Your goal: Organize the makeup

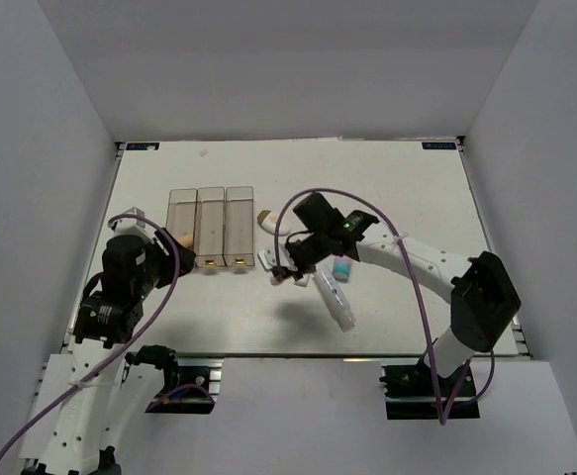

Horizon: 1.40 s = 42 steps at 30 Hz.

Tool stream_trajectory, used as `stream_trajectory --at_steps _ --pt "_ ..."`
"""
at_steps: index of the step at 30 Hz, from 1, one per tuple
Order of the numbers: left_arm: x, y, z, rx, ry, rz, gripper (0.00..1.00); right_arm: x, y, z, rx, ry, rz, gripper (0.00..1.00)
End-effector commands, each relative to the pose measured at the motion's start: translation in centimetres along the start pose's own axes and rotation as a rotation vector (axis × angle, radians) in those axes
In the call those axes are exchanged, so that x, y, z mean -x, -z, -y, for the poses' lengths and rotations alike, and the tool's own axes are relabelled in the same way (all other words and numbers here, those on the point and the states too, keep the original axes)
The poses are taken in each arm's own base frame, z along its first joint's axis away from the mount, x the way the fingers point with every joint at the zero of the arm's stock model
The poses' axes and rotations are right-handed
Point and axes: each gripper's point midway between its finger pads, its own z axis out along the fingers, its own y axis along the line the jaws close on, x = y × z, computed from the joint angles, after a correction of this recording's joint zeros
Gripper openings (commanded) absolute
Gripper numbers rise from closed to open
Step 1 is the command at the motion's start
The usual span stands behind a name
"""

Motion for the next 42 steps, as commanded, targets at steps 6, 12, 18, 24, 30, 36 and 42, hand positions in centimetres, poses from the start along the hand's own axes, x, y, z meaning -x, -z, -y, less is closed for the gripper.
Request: stream_trajectory --at_steps 6,12,18,24,30,36,42 --pt "0.1 0.7 0.5 -0.042 0.036 0.041 0.71 8.5 -0.8 12.9 -0.232 -0.121 0.25 0.0" --pt "1.2 2.5 0.3 -0.033 0.06 0.098 0.71 10.1 -5.2 20.6 -0.322 -0.318 0.381 0.0" --pt "2.9 5.0 0.1 -0.025 0.065 0.182 0.71 11.6 -7.9 24.6 -0.419 -0.321 0.502 0.0" --pt "3.0 6.0 -0.3 -0.002 0.076 0.188 0.7 11.9 -9.9 26.1 -0.47 -0.349 0.596 0.0" --pt "3.2 6.2 -0.2 0.008 0.085 0.179 0.7 11.1 -12.8 27.5 -0.499 -0.386 0.655 0.0" --pt "3.2 5.7 0.1 0.007 0.075 0.152 0.71 9.8 -14.7 28.5 -0.525 -0.415 0.667 0.1" --pt "3.2 4.9 0.5 -0.007 0.064 0.14 0.71 8.7 -14.8 28.5 -0.533 -0.423 0.643 0.41"
